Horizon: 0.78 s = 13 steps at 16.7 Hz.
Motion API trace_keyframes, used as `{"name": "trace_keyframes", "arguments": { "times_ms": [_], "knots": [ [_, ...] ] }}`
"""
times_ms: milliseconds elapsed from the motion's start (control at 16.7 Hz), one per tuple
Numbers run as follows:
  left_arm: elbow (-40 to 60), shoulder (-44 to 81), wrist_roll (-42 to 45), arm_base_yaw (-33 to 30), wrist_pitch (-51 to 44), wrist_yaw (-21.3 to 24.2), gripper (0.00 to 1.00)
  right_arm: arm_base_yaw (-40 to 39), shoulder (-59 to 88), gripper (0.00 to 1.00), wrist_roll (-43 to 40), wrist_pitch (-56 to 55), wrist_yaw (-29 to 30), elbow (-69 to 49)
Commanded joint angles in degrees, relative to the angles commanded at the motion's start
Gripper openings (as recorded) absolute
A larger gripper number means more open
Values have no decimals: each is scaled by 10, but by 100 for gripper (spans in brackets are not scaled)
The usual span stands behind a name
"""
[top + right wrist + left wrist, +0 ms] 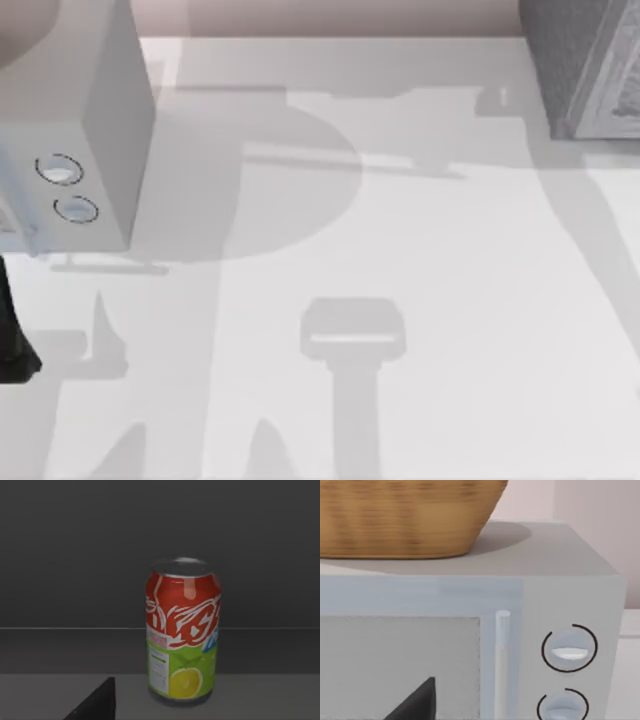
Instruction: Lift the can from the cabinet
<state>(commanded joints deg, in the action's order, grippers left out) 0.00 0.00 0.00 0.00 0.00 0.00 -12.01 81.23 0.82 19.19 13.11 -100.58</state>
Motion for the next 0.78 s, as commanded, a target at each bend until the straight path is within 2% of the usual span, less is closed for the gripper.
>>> {"name": "trace_keyframes", "arguments": {
  "times_ms": [240, 540, 780],
  "knots": [
    [0, 0, 0, 0, 0, 0, 100, -19, 58, 100, -1, -51, 20, -8],
    [0, 0, 0, 0, 0, 0, 100, -17, 60, 100, -1, -52, 19, -7],
    [0, 0, 0, 0, 0, 0, 100, -10, 107, 100, -1, -49, 12, -60]
  ]
}}
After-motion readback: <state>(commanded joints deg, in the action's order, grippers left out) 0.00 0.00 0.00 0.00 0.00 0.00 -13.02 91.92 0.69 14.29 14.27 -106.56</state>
